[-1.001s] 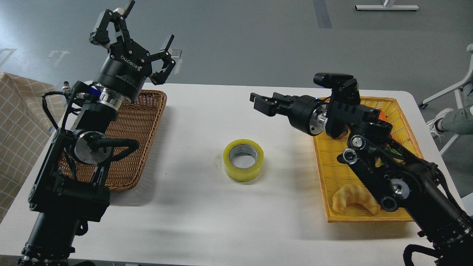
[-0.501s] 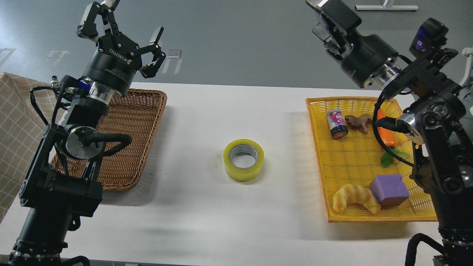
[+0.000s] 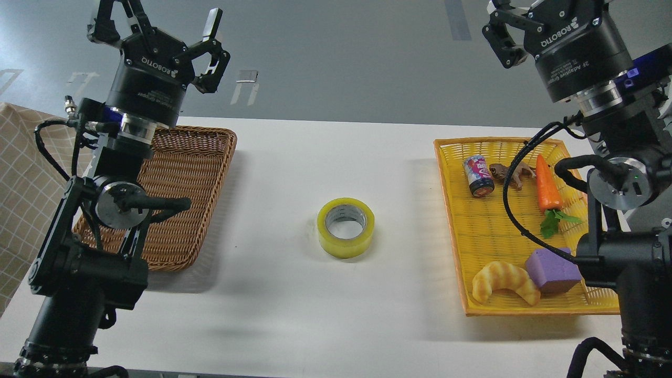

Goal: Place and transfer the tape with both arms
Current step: 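Withdraw the right gripper up and away from the tape roll, then reach the left gripper toward the tape roll on the table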

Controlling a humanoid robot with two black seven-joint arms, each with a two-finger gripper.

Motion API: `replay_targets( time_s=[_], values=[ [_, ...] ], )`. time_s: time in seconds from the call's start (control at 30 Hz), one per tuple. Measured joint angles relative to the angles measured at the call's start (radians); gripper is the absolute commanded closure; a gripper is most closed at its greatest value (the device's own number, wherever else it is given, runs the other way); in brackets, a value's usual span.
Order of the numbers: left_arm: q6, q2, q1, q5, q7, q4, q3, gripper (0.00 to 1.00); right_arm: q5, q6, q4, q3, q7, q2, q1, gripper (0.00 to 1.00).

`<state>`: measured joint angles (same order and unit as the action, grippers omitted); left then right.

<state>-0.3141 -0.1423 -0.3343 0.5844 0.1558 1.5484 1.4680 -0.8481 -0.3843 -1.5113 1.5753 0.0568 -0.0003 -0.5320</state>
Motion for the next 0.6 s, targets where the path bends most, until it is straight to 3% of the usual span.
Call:
replay_targets(
  time_s=[0.13, 0.2, 0.37, 0.6],
  values=[
    [-0.010, -0.029, 0.007, 0.045, 0.006, 0.016, -0.015, 0.02, 0.001, 0.000, -0.004, -0.001, 0.000, 0.000, 0.003, 0.00],
    [0.005, -0.064, 0.011, 0.201, 0.017, 0.043, -0.034, 0.02, 0.001, 0.000, -0.007, -0.001, 0.000, 0.000, 0.003, 0.00],
    [0.164, -0.075, 0.006, 0.710, 0.022, 0.080, -0.071, 0.02, 0.006, -0.005, -0.035, -0.002, 0.000, 0.000, 0.005, 0.00],
    [0.200, -0.177, -0.027, 0.916, 0.018, 0.085, -0.214, 0.02, 0.013, -0.010, -0.038, -0.013, 0.001, 0.000, 0.011, 0.00]
  ],
)
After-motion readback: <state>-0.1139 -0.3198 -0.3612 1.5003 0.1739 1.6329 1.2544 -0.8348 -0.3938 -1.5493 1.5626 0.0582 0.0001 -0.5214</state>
